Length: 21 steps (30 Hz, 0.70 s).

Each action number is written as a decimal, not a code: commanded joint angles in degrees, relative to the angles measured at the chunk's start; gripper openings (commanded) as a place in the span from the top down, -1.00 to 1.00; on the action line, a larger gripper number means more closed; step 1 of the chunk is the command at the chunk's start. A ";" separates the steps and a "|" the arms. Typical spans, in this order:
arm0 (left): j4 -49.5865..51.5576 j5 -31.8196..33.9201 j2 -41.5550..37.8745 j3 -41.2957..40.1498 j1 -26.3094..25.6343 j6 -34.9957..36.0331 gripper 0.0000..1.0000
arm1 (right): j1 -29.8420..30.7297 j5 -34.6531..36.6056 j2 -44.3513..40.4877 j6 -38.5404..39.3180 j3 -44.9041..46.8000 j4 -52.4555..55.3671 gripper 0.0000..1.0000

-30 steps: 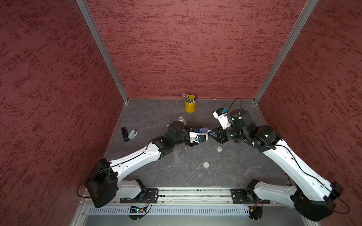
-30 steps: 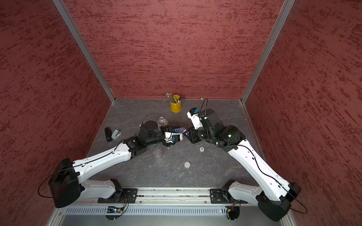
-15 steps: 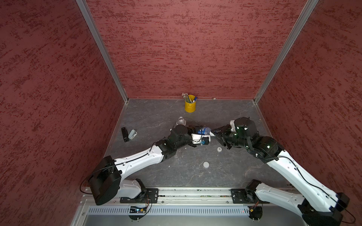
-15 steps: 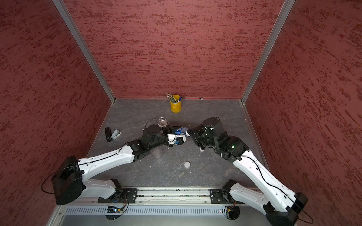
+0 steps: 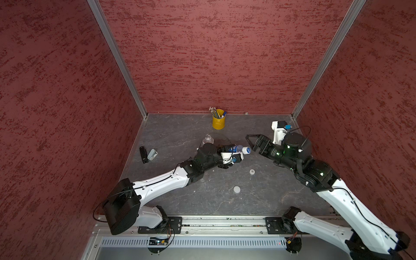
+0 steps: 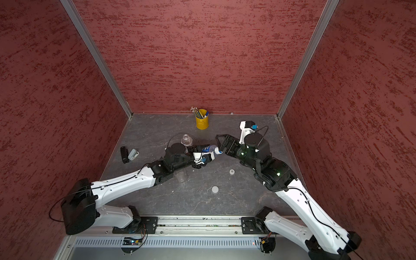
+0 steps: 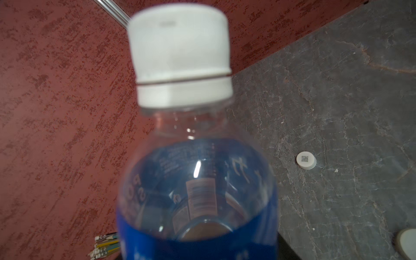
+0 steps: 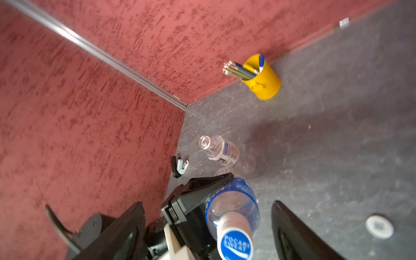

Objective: Screw on the bottle caps
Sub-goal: Screw the bottle cap onto the plastic bottle.

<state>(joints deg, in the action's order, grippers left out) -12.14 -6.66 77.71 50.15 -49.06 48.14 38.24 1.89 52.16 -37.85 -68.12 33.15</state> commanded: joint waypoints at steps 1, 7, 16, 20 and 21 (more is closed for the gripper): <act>3.31 -6.47 -0.99 2.45 1.58 -6.02 -0.05 | -0.51 -6.22 -0.55 30.91 0.07 -0.76 -0.91; 9.09 -15.15 -1.83 4.55 3.72 -5.41 -0.05 | -1.31 -15.84 4.32 59.98 -9.02 17.53 -0.95; 18.07 -23.05 -2.65 7.07 6.83 0.07 -0.05 | -1.69 -17.73 14.06 88.96 -23.93 38.90 -0.76; 20.47 -25.17 -2.17 8.43 7.22 2.03 -0.04 | -1.68 -17.59 15.40 95.18 -24.75 37.41 -0.67; 20.32 -25.68 -2.04 8.52 7.22 2.18 -0.04 | -1.70 -17.78 15.75 96.22 -24.97 36.63 -0.62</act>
<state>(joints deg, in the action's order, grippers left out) 5.61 -28.73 76.38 56.95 -42.11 48.36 36.91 -14.46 67.44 50.26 -91.50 67.33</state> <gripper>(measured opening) 0.571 0.820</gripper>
